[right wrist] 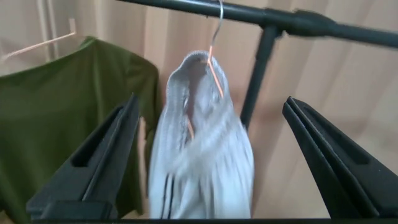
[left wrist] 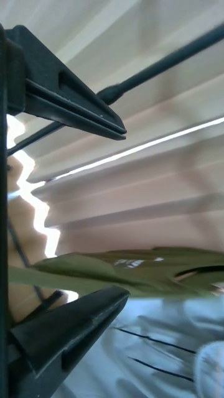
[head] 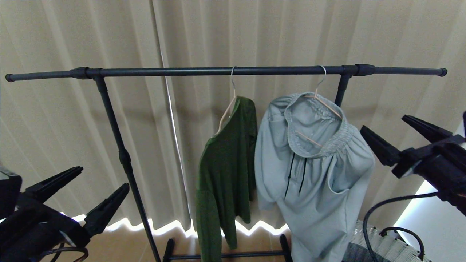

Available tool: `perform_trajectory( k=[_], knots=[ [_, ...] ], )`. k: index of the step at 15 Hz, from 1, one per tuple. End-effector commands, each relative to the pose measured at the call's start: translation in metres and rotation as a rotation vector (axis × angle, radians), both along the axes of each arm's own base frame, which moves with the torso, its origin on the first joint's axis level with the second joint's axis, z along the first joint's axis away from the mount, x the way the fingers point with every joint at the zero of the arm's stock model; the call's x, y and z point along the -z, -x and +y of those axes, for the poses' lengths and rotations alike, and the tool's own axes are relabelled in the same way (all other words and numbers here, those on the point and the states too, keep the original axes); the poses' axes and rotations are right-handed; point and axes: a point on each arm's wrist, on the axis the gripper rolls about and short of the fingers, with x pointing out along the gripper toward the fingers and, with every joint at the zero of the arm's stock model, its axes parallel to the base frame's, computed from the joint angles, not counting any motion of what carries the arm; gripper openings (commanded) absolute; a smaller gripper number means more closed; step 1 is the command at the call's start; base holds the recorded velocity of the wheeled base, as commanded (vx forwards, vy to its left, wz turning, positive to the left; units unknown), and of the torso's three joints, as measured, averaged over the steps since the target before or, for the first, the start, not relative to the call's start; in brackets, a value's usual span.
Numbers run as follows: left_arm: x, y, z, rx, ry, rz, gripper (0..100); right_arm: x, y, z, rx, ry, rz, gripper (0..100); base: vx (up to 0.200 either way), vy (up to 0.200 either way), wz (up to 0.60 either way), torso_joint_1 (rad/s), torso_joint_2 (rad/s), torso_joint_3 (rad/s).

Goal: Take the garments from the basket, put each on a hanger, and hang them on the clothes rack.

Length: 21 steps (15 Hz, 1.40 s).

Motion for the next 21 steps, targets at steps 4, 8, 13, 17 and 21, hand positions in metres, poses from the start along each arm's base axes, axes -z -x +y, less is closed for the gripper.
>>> perform_trajectory(
  k=[4, 8, 13, 17, 21],
  knots=[
    [0.005, 0.047, 0.027, -0.172, 0.014, -0.038, 100, 0.016, 0.065, -0.019, 0.027, 0.000, -0.001, 100, 0.000, 0.000, 0.00, 0.000, 0.00, 0.000],
    [0.039, 0.095, 0.039, -0.306, 0.039, 0.134, 100, 0.038, 0.105, -0.041, 0.186, 0.024, 0.160, 100, 0.000, 0.000, 0.00, 0.000, 0.00, 0.000],
    [0.068, 0.128, 0.040, -0.306, 0.075, 0.196, 100, 0.052, 0.177, -0.046, 0.230, 0.043, 0.339, 100, 0.000, 0.000, 0.00, 0.000, 0.00, 0.000],
    [0.071, 0.132, 0.040, -0.360, 0.086, 0.164, 100, 0.070, 0.216, -0.047, 0.226, 0.051, 0.397, 100, 0.000, 0.000, 0.00, 0.000, 0.00, 0.000],
    [0.074, 0.137, 0.039, -0.382, 0.103, 0.106, 100, 0.080, 0.225, -0.048, 0.231, 0.043, 0.356, 100, 0.000, 0.000, 0.00, 0.000, 0.00, 0.000]
  ],
)
